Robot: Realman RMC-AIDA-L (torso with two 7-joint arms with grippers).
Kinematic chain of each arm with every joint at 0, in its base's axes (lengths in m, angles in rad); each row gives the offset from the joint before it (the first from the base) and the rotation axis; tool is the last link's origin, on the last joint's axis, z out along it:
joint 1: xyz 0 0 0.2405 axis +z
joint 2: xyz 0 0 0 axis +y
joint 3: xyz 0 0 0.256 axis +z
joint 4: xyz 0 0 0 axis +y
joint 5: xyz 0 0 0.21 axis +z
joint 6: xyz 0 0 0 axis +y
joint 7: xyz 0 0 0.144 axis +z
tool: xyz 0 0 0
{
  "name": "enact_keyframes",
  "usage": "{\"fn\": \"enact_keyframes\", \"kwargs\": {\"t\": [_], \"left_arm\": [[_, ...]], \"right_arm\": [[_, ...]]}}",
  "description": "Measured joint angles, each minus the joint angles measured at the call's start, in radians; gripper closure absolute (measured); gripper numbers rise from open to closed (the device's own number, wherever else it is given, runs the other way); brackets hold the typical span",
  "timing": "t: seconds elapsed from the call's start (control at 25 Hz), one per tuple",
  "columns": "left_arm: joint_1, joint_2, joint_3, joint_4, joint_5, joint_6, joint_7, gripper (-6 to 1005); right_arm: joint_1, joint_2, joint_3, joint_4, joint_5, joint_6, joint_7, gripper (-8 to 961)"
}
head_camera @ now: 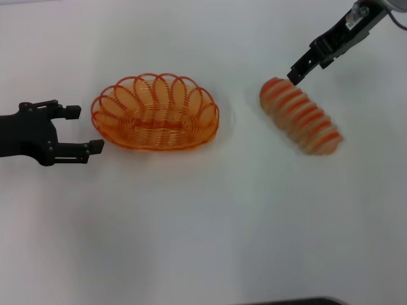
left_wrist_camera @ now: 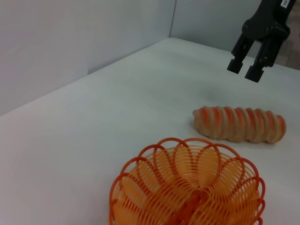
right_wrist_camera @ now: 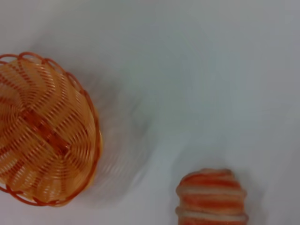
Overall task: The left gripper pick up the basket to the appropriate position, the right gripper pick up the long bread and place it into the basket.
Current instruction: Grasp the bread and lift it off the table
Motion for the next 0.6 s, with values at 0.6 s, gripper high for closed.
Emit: {"fn": "enact_keyframes", "kwargs": {"t": [0.6], "left_arm": [[0.003, 0.002, -0.003, -0.001, 0.000, -0.016, 0.002, 111]], "right_arm": [[0.002, 0.049, -0.053, 0.007, -0.068, 0.024, 0.031, 133]]}}
